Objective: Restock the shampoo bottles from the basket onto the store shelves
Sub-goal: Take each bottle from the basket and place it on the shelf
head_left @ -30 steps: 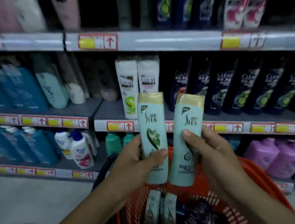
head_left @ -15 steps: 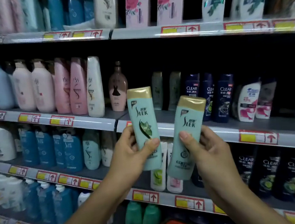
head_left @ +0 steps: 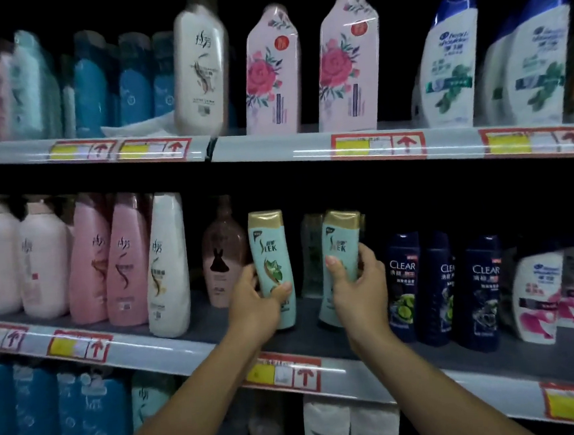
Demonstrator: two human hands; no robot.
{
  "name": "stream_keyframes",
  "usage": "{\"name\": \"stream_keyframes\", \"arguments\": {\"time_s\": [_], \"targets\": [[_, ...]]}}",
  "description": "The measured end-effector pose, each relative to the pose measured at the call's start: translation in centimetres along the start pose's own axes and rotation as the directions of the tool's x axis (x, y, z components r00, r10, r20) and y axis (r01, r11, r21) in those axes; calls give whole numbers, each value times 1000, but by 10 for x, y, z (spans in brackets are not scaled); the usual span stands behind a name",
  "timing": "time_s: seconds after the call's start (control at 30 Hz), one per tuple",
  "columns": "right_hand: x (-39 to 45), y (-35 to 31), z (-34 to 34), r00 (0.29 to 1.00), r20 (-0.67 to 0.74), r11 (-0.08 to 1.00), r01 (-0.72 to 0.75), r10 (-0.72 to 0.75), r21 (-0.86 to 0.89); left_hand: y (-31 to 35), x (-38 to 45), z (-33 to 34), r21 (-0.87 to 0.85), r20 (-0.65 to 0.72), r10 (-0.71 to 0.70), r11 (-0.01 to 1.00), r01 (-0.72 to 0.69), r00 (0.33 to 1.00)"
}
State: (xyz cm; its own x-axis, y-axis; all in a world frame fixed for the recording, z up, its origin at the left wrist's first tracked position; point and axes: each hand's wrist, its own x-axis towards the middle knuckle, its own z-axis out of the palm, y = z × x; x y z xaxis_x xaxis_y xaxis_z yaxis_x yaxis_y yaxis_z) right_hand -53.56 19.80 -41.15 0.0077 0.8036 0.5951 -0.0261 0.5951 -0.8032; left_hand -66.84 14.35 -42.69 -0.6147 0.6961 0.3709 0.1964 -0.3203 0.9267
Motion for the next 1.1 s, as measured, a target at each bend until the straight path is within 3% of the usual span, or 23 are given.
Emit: {"name": "stream_keyframes", "arguments": {"time_s": [0.3,0.57,0.7,0.87,1.0,1.1], "targets": [[28,33,15,996,-62,997,-64,61,-43,-22,44,34,155,158,-26,988,1,987],[31,39,34,992,-112,995,-64,55,-80,-23,56,56,256,125,-37,967,4,991],[44,42,42,975,-121,979,-194,186,-62,-25,61,58,251,107,-35,968,7,994],[53,37,45,911,-255,923,-364,324,-127,-25,68,62,265,77,-76,963,54,994],[63,47,42,901,-271,892,-399,339,-211,-27,72,64,275,56,-87,959,68,995],[70,54,45,881,-294,884,-432,371,-178,-27,74,68,287,61,-96,955,75,994]]}}
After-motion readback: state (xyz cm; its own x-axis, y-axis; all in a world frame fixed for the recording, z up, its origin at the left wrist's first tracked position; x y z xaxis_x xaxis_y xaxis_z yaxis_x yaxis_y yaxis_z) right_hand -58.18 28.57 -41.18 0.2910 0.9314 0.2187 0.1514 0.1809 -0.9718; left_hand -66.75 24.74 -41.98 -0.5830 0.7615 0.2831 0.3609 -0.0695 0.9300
